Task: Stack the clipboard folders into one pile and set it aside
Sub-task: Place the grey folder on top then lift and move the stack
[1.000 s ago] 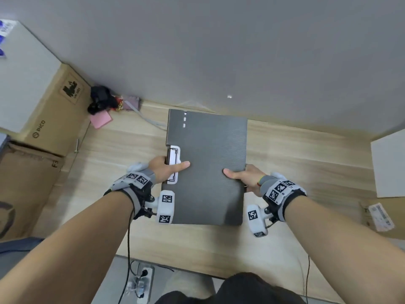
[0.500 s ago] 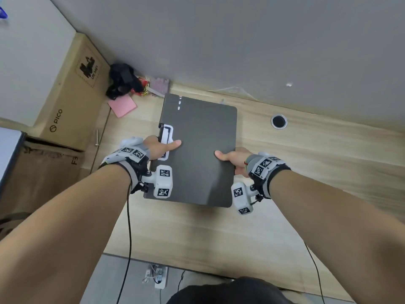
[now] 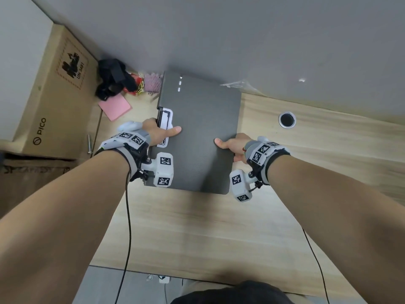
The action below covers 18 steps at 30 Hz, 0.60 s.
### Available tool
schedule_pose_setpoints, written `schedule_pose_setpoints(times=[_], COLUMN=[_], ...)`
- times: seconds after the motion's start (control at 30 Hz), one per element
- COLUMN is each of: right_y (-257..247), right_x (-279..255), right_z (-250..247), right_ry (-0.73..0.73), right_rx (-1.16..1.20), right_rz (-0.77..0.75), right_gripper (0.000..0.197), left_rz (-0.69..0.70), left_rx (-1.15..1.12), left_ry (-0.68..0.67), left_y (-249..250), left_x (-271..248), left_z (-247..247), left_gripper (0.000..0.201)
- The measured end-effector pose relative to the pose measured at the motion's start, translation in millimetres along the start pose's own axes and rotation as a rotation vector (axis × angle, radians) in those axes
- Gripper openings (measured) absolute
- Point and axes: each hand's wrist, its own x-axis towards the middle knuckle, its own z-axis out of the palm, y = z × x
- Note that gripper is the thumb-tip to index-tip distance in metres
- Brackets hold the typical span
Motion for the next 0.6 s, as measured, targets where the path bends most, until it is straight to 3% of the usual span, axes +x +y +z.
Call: schedule_pose_setpoints(times=[0.07,0.23,0.4,0.5,0.6], right_y=[-13,-38,-44,-47,-51], right_x=[-20,-63,-60,-59,-56], right_z=[0,-1,-4,-7,-4], right_ry=[0.045,0.129,0.282,0.272,0.307], right_rx=[-0.039,-0.25,-0.435,-0.416,-0.437], right_rz=[-0.007,-0.011,-0.021,-0.034,-0.055], right_gripper=[0.108,0.07,0.095,0.094,0.096], left_rz=[-0.004,0.01,0.007,-0.01,-0.018], left_rx=[0.054,0.11,0.206,0.234,0.212], left_ry=[-0.017,-0.022,-0.036,-0.008,-0.007], left_y=[-3,-9,7,14,15], left_x=[5,19,11,9,11], left_z=[0,4,5,5,4], left_gripper=[0.088,0.094,0.093,0.072,0.081])
